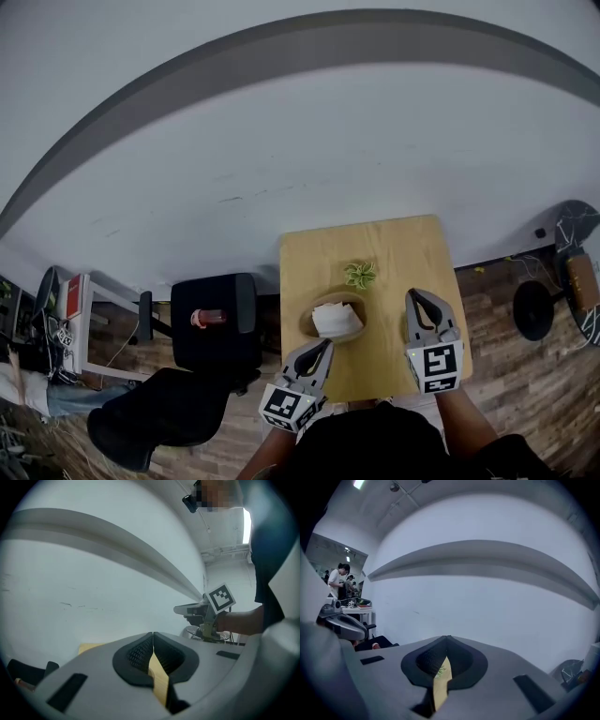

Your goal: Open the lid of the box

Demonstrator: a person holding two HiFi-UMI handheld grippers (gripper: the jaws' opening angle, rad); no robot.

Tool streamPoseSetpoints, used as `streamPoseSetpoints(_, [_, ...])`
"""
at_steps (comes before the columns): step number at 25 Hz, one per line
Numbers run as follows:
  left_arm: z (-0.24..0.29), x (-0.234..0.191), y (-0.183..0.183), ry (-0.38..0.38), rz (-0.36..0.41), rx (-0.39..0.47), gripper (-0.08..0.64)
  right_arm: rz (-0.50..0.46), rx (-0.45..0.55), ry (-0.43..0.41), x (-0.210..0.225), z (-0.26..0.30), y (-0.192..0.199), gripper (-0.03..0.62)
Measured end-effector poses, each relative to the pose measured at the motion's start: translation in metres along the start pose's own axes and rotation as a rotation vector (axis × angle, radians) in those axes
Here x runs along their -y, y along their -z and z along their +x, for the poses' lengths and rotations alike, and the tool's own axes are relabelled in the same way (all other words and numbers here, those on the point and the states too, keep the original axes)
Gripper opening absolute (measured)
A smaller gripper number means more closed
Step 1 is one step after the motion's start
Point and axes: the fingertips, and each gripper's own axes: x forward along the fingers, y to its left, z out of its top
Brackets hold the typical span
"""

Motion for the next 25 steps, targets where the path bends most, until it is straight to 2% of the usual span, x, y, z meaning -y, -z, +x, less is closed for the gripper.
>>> streamPoseSetpoints(6, [-0.008,-0.012,-0.003,-0.039,-0.005,0.013,0.02,-0.027,0.029,-0.009,-0.014,-0.007,-0.003,0.018])
streamPoseSetpoints(15, [-0.007,-0.012,-0.007,-0.04,-0.002,0.023,0.02,-0.039,0.008,-0.027,-0.026,-0.013,0.003,0.018])
streamPoseSetpoints(25, [-0.009,-0.016,-0.006,-0.067,-0.03,0.019,0.02,-0.049,0.104,-0.01,-0.021,-0.028,-0.02,0.018])
